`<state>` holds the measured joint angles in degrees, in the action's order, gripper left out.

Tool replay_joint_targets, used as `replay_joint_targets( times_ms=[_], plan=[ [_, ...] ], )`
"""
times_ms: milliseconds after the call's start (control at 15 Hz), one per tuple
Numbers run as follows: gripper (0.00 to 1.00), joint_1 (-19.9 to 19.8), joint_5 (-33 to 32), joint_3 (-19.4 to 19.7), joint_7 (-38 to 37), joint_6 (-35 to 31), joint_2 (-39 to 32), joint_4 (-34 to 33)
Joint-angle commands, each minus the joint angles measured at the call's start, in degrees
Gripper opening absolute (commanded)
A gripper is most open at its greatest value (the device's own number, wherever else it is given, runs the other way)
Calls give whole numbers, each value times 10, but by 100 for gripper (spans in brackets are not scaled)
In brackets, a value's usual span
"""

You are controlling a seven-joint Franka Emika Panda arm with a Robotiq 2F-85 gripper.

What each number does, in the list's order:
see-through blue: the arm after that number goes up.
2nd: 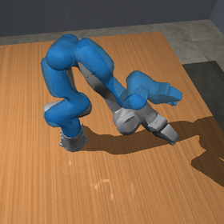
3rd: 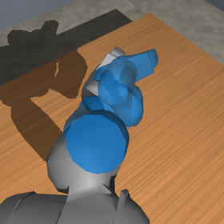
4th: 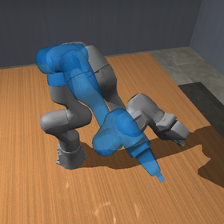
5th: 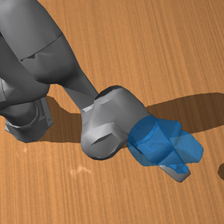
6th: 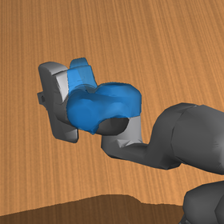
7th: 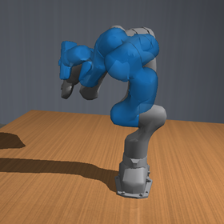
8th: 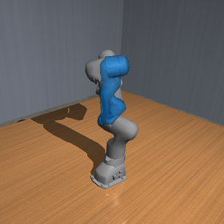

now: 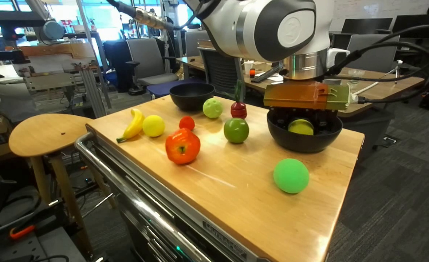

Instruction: Move the fruit and vegetable toys from the bowls to the counter

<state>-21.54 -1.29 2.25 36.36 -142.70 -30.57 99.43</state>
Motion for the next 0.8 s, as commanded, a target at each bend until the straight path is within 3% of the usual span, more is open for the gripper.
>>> replay_joint_targets(
  times_ms=[0,200,467,733],
  plan=[
    [27,-2,12,-6,14,-5,37,26],
    [11,-5,24,-19,45,23,84,42],
    [5,-6,95,-46,157,70,190,96],
    [6,23,142,-18,253,115,269,163]
  ],
)
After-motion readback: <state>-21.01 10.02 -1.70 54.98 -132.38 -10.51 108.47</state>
